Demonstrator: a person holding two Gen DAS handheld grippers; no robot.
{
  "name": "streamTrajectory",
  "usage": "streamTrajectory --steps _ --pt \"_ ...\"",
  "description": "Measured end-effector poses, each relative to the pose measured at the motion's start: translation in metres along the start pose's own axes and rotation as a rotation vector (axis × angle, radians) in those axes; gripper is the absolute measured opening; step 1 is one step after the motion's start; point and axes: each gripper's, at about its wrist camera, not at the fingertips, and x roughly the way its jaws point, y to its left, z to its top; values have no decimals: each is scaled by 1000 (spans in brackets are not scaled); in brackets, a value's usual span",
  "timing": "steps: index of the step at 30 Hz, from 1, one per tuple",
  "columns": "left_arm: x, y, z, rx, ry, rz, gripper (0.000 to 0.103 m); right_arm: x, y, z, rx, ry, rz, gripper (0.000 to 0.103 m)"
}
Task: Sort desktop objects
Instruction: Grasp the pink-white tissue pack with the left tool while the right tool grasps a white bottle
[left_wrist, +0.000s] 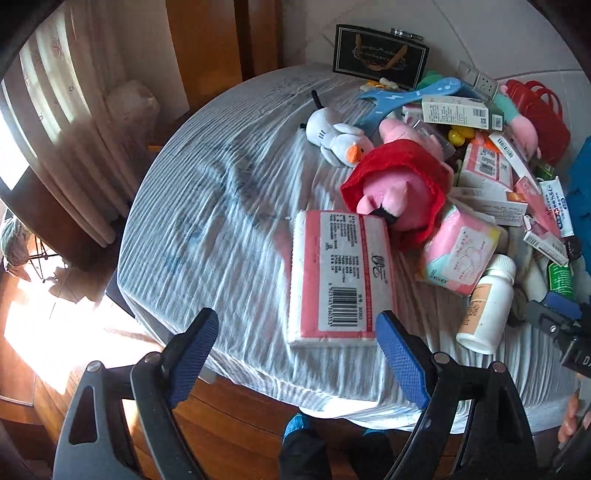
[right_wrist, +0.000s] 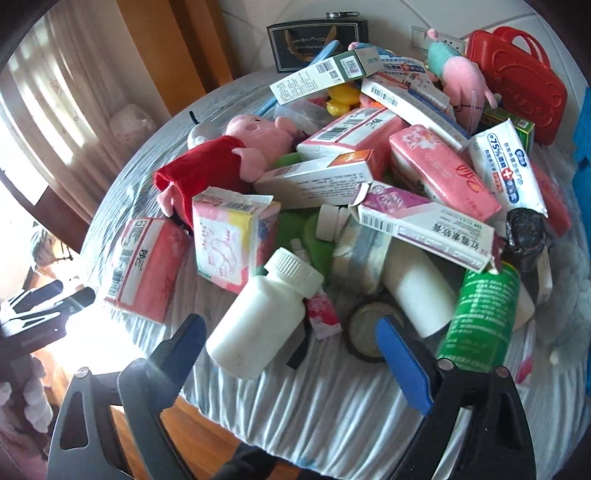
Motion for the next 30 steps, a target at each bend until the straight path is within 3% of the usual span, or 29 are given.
streamTrajectory --steps 2,5,9,11,14,19,23,26,30 --pt "8 -11 15 52 7 -34 88 6 8 -3 44 15 -5 85" --pt "40 -27 27 111 74 -12 88 11 15 -8 102 26 -34 83" --pt "79 -33 30 111 193 -2 88 15 17 -9 160 52 -60 79" --pt "90 -37 30 111 217 -38 88 20 17 -6 177 66 -64 76" --pt "107 -44 29 143 236 9 92 30 18 -2 186 89 -55 74" --pt "141 -39 25 100 345 -5 96 50 17 1 207 139 -30 69" --pt "149 -36 28 72 339 -21 103 58 15 5 208 154 -19 67" --pt "150 -37 28 87 304 -22 103 61 13 7 210 161 -19 67" --pt "154 -37 32 109 321 -31 103 68 8 8 233 176 -2 67"
